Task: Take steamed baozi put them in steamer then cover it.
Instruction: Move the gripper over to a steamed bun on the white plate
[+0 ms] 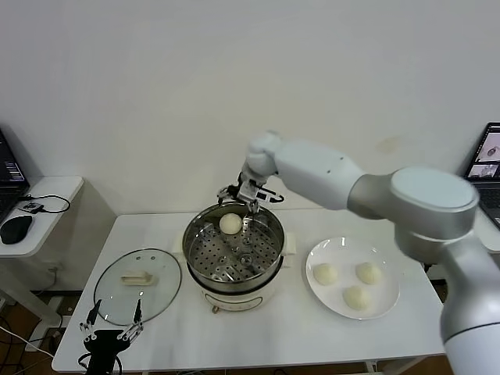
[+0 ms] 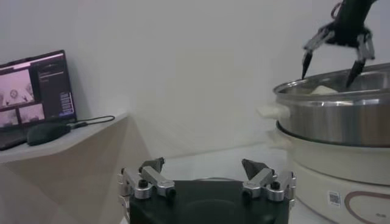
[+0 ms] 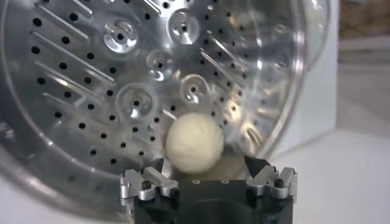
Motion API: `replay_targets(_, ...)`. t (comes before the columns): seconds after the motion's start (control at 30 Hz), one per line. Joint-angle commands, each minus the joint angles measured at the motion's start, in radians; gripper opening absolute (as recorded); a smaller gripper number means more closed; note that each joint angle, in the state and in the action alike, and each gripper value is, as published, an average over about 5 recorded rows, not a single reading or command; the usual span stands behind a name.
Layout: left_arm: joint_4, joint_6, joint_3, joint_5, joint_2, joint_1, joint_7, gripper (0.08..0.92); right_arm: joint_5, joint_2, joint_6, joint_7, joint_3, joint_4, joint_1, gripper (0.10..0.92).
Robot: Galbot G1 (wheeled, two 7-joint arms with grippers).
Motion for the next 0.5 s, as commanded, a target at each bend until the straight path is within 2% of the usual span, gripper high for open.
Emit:
replay_targets(0.03,-0.021,0.047,0.001,0.002,0.006,0.003,-0.003,0.823,0.296,-0.24,-0.402,-0.113,-0.068,0.346,0.188,0.823)
replay_targets(0.27,-0.033,0.097,-0.004,0.0,0.024,-0.017,-0.005,0.823,0.354,-0.491,-0.64,-0.123,-0.087,0.565,0.246,0.823)
replay_targets(0.5,-0.023,0.105,0.003,0.002,0.035,-0.038,-0.002,0.823,0.301,-0.718,-0.731,-0.109,-0.096,0.692,0.211,0.823)
